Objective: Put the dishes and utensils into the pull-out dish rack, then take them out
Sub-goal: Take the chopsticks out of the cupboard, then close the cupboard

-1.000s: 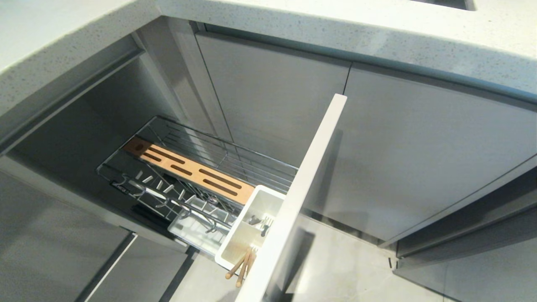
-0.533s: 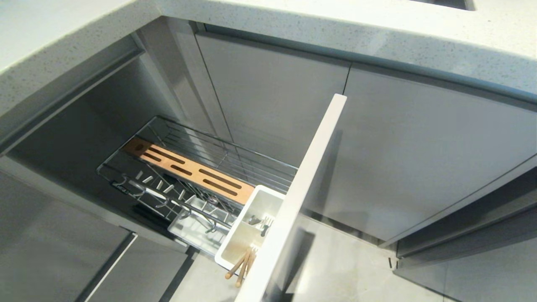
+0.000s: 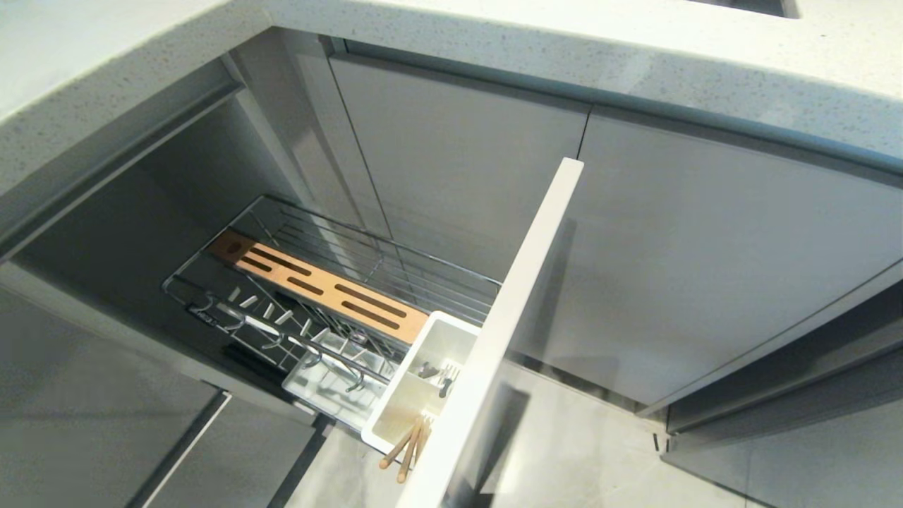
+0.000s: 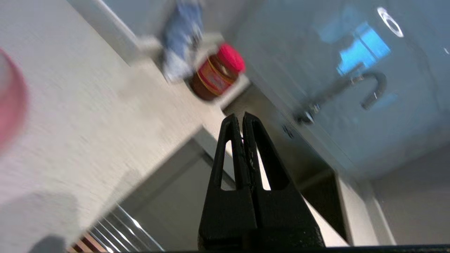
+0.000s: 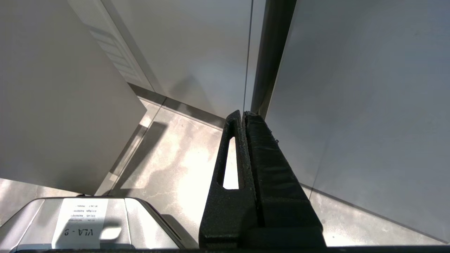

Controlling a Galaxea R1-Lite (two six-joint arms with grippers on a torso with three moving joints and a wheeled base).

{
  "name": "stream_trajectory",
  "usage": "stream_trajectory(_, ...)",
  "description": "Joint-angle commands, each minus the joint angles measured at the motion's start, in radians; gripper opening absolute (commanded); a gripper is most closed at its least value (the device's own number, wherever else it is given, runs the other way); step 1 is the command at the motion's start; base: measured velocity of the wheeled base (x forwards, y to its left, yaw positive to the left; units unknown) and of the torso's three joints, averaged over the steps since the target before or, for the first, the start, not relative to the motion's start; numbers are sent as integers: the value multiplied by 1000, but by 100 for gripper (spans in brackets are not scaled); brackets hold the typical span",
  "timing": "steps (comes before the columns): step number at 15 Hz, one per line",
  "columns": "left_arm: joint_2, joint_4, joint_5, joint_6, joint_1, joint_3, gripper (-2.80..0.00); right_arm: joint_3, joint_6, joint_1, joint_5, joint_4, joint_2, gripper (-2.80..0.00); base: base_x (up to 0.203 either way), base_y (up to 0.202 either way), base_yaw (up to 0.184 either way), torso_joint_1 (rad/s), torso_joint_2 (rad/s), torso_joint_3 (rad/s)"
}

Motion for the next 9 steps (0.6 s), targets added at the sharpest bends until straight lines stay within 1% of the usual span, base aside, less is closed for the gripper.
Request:
stream_trajectory(1, 29, -1, 5, -3, -169, 50, -280, 2, 0, 0, 0, 0, 1, -280, 0, 0, 0, 0, 0, 0)
stream_trajectory(3, 63, 1, 7, -1, -326, 106, -280, 2, 0, 0, 0, 0, 1, -280, 0, 0, 0, 0, 0, 0)
stream_trajectory(5, 109, 13, 10, -4, -446, 145, -280, 2, 0, 0, 0, 0, 1, -280, 0, 0, 0, 0, 0, 0)
stream_trajectory(6, 126, 36, 11, -15, -517, 155, -280, 2, 0, 0, 0, 0, 1, -280, 0, 0, 0, 0, 0, 0)
stream_trajectory(7, 149, 65, 13, -41, -585, 161, -280, 2, 0, 0, 0, 0, 1, -280, 0, 0, 0, 0, 0, 0)
stream_trajectory(9, 203, 125, 13, -79, -673, 171, -280, 2, 0, 0, 0, 0, 1, -280, 0, 0, 0, 0, 0, 0)
